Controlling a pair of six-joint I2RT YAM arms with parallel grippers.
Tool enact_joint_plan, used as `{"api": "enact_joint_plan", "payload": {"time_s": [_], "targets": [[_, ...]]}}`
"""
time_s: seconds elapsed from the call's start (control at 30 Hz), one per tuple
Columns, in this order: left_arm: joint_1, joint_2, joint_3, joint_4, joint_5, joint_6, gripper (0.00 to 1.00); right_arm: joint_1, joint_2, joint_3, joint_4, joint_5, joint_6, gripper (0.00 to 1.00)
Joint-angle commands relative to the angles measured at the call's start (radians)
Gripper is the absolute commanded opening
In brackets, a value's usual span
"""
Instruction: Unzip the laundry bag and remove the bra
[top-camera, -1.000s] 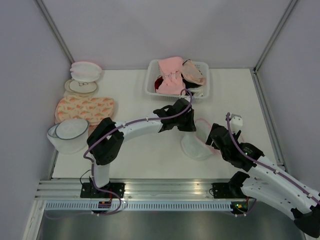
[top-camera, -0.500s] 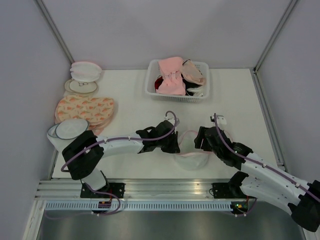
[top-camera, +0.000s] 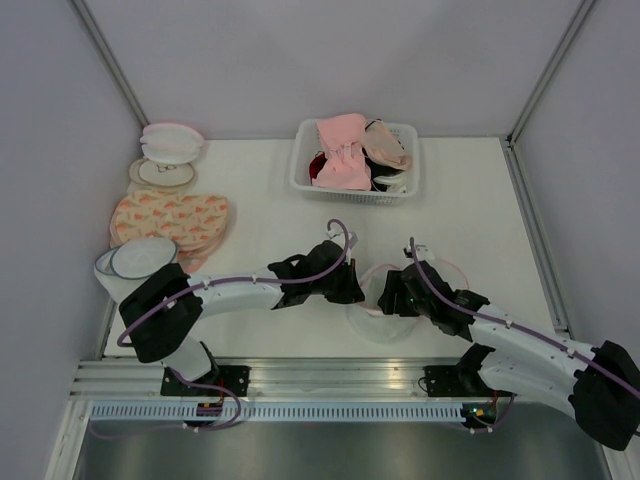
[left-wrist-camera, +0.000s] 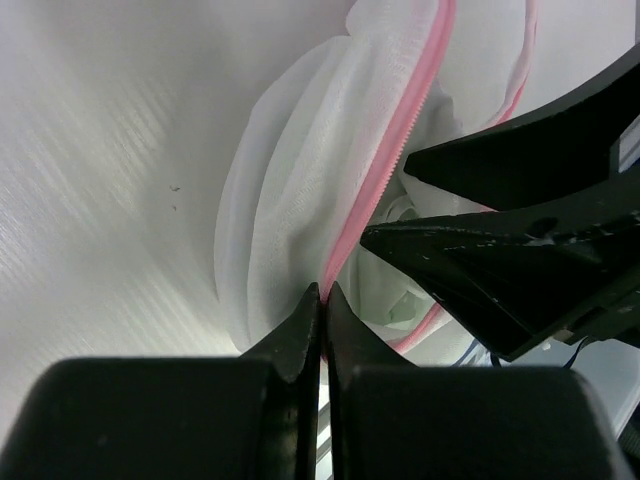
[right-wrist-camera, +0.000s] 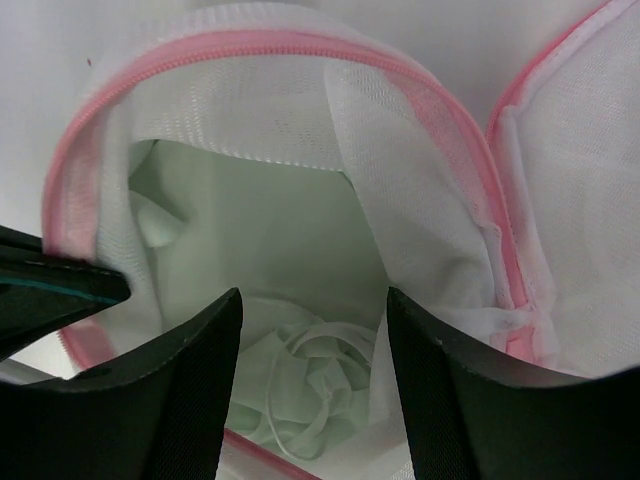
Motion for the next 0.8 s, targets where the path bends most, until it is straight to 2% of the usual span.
{"api": "enact_joint_plan", "payload": {"time_s": [0.0,0.23,0.33,0.37,0.43,0.53,0.77], "targets": [[-0.007,-0.036,-0.013,0.059,-0.016,-0.037,0.02,0.005,0.047,-0.011,0.004,-0.011,0.006,0.65],[-0.007,-0.020,-0.024,0.079,-0.007,-0.056,0.02,0.036,0.197,-0.037,0.143,-0.007,0.033,0.62],[-0.006,-0.013,-0.039,0.102,0.001,-0.065,0.02,0.059,0.250,-0.038,0.186,-0.007,0.036,0.40],[-0.006,-0.010,-0.045,0.106,0.004,-0.066,0.02,0.064,0.251,-0.037,0.187,-0.001,0.037,0.19],[-0.006,-0.005,-0.054,0.117,0.008,-0.073,0.02,0.077,0.239,-0.029,0.174,0.017,0.040,0.01],[-0.007,-0.008,-0.067,0.121,0.010,-0.076,0.02,0.082,0.178,-0.020,0.129,0.035,0.035,0.00],[-0.006,-0.034,-0.091,0.114,-0.008,-0.073,0.02,0.082,-0.115,0.032,-0.016,0.042,-0.005,0.00]]}}
